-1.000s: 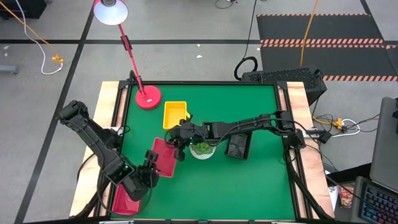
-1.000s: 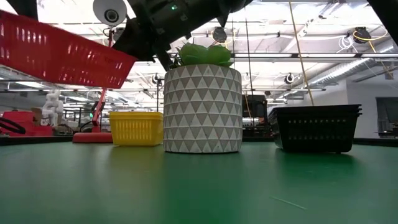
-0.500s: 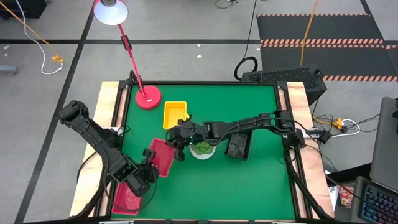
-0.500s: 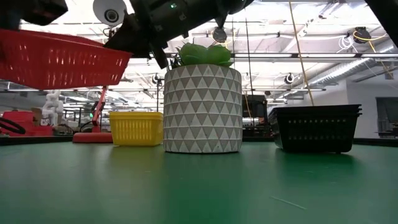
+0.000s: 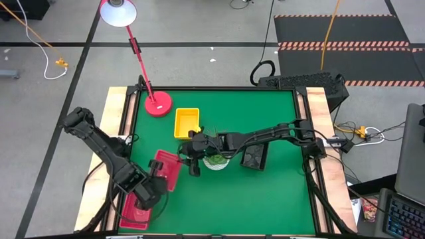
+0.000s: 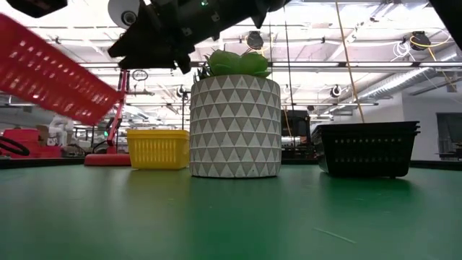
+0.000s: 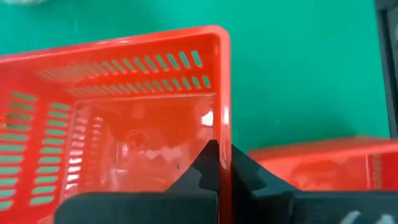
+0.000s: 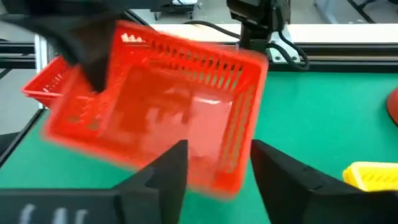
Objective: Stack baskets by color
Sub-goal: Stack the right red bin on top of the left red bin
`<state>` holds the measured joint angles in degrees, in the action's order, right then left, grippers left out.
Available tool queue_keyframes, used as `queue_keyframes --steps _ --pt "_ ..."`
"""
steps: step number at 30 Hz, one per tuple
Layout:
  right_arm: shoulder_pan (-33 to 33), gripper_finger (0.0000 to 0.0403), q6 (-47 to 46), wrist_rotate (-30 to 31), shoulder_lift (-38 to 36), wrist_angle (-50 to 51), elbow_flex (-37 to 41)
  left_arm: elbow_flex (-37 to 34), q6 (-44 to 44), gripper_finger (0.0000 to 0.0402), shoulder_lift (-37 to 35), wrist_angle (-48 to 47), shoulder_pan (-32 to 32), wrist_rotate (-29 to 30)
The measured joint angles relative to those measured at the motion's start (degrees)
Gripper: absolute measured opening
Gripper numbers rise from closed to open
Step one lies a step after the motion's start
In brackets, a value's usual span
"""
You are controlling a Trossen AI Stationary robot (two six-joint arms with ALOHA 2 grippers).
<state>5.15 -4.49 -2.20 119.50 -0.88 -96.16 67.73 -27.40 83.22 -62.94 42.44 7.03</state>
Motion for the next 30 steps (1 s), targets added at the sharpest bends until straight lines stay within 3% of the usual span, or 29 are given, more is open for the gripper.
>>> queue_keyframes --steps 9,22,30 --pt "1.5 0.0227 0.6 0.3 -0.9 5.1 -0.1 2.8 -10.2 0.0002 -2.0 -5.1 3.5 -5.0" --pt "1.8 0.0222 0.7 0.6 -1.8 5.6 2.9 4.6 -30.6 0.0001 -2.0 -3.7 17.1 -2.8" --pt "1.7 0.0222 -0.4 0.6 -1.7 5.9 3.2 4.6 -38.0 0.0001 1.4 1.0 22.7 -4.2"
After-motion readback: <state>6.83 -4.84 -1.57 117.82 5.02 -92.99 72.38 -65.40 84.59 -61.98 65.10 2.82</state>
